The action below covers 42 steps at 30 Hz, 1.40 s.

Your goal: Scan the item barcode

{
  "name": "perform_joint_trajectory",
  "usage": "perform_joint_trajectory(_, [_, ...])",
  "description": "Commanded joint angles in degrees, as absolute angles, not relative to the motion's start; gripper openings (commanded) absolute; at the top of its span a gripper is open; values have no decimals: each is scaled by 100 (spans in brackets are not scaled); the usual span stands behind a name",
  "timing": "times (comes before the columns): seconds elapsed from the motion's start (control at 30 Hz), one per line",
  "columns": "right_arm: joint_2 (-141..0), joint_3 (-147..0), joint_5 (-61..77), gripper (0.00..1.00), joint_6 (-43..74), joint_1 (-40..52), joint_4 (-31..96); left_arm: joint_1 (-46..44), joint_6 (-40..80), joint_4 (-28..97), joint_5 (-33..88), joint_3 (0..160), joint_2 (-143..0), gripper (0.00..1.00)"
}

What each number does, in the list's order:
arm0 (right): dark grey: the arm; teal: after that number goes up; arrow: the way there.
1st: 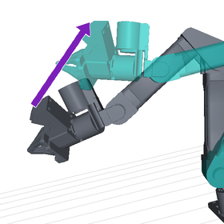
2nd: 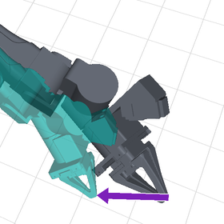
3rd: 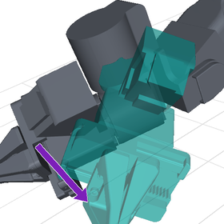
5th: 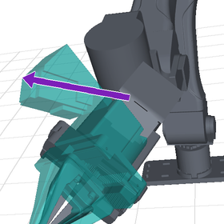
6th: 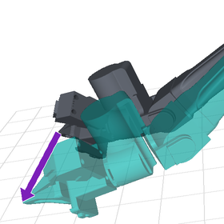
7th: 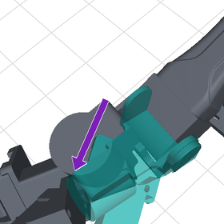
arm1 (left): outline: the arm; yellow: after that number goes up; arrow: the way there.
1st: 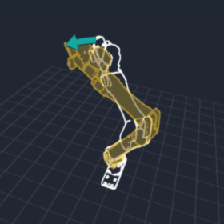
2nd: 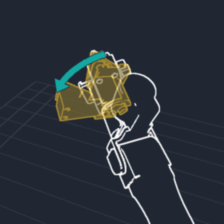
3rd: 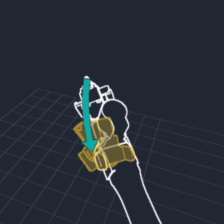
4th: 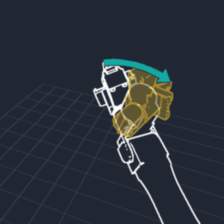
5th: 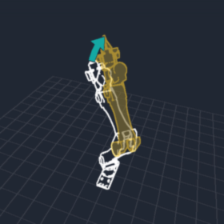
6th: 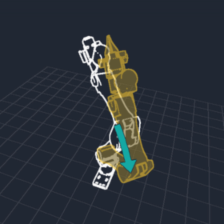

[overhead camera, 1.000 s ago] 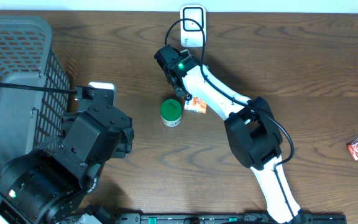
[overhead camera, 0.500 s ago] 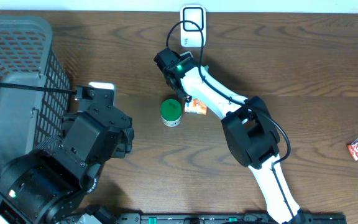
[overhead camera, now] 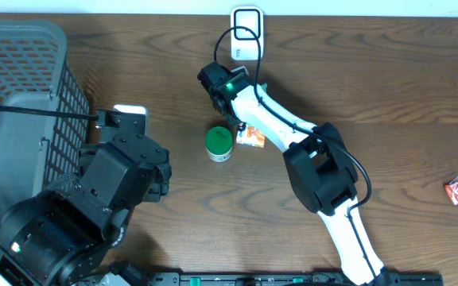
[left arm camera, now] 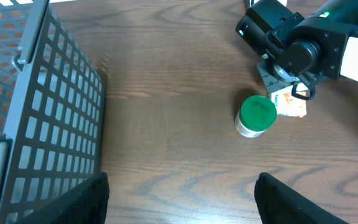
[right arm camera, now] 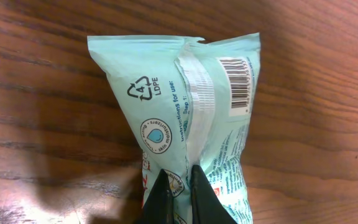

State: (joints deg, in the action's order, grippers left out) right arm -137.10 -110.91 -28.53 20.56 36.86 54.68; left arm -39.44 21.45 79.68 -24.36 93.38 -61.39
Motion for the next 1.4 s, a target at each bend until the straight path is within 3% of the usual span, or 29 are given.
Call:
perform_joint_trajectory(0.0, [-13843, -11065, -1361, 1, 1918, 3542, 5673, -3924, 2215, 7992, -2512, 9393, -6134, 75])
perform_joint_trajectory(0.23, [-13111, -11343, 2665, 1, 1011, 2742, 6114, -3924, 2217, 7992, -2512, 9393, -6134, 75])
perform_joint_trajectory(0.4, [-12921, -11343, 4678, 1, 607, 2097, 6237, -3924, 2217, 7994, -2512, 9393, -6134, 75])
perform_joint_trajectory(0.57, [-12927, -11319, 5542, 1, -73, 1717, 6759, -3924, 2215, 7992, -2512, 9393, -6134, 75])
perform_joint_trajectory(0.67, [-12927, -11319, 4880, 1, -180, 1653, 6906, -3924, 2217, 7992, -2512, 9393, -6134, 75])
perform_joint_trajectory(0.73, [-12927, -11319, 3828, 12, -148, 1699, 7019, -3924, 2215, 7992, -2512, 9393, -6134, 75])
perform_joint_trajectory(0.77, [-12927, -11319, 3581, 25, -106, 1743, 7094, -3924, 2217, 7992, -2512, 9393, -6134, 75])
perform_joint_trajectory(0.83, [-12927, -11319, 3409, 90, -91, 1863, 7175, -3924, 2217, 7992, -2512, 9393, -6134, 75])
perform_joint_trajectory(0.87, [-12927, -11319, 3413, 99, -91, 1898, 7161, -3924, 2215, 7992, -2512, 9393, -6134, 75])
perform_joint_trajectory(1.37, [-12947, -9931, 3806, 99, 2311, 1594, 5817, -3924, 2217, 7992, -2512, 9393, -6134, 75])
